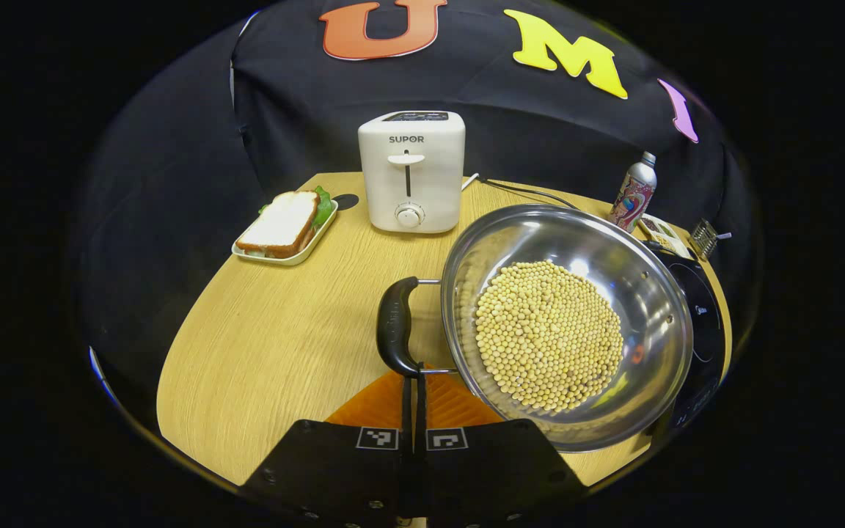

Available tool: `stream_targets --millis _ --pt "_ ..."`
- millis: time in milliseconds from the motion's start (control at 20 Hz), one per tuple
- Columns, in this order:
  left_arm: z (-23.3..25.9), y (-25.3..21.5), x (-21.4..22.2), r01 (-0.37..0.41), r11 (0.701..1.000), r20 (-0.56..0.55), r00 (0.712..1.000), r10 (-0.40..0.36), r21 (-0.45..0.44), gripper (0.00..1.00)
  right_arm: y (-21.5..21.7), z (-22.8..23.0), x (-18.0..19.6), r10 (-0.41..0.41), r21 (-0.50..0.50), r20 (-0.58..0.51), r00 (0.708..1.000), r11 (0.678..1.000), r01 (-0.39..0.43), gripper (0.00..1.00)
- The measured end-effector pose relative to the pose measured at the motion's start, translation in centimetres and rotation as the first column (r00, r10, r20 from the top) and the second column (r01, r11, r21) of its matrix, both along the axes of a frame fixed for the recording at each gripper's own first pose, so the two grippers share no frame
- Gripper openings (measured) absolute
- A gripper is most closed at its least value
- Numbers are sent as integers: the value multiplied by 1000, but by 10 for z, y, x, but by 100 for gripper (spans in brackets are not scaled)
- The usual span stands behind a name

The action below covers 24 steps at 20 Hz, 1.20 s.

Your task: First push the handle of the pot to place it horizontally, then grasp the pot with both hands and set it on the induction cooktop.

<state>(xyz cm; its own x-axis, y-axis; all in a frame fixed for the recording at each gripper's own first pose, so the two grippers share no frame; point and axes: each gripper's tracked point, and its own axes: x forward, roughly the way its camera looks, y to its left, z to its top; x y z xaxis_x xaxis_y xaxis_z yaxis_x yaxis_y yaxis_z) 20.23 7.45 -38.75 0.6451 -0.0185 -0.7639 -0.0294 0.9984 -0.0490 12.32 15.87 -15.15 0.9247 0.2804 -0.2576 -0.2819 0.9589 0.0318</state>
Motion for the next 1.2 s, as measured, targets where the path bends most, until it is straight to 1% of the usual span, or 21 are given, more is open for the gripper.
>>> stream_targets --millis 300,500,550,600,700,850,900,950,1000,1050,1100,1150,1200 --pt "2 2 11 7 1000 4 1000 -7 -12 0 16 1 1 2 13 -10 1000 1000 -2 99" --pt "3 4 12 2 1000 6 1000 -2 -28 0 35 -4 4 14 34 -37 999 999 -13 99" --pt "3 4 10 7 1000 9 1000 -6 -29 10 41 -7 4 22 44 -46 999 999 -20 99" --pt "6 8 9 5 1000 16 1000 -4 -23 4 47 -10 5 26 51 -59 998 998 -23 99" --pt "13 9 2 2 999 34 999 -1 -36 12 56 -19 8 34 49 -82 996 998 -30 100" --pt "38 22 -5 -34 999 93 995 35 -21 13 74 -31 8 51 38 -109 993 998 -47 99" --pt "45 25 -7 -40 999 114 993 41 -17 18 81 -35 7 60 43 -119 991 998 -55 99" --pt "54 21 -9 -29 999 135 990 33 -38 24 88 -40 7 72 49 -131 989 997 -66 99" --pt "65 16 -13 -9 998 153 988 18 -60 34 95 -45 7 81 53 -144 986 996 -74 99" --pt "72 10 -16 9 997 165 986 3 -72 58 100 -50 7 88 54 -158 984 995 -80 100" --pt "79 7 -19 25 997 177 984 -12 -71 73 105 -55 8 94 55 -173 981 995 -85 99" --pt "86 6 -22 32 998 191 981 -21 -52 84 109 -60 7 97 57 -188 977 995 -88 99" --pt "93 6 -24 37 999 205 978 -28 -37 98 113 -65 8 98 56 -204 974 995 -88 99"
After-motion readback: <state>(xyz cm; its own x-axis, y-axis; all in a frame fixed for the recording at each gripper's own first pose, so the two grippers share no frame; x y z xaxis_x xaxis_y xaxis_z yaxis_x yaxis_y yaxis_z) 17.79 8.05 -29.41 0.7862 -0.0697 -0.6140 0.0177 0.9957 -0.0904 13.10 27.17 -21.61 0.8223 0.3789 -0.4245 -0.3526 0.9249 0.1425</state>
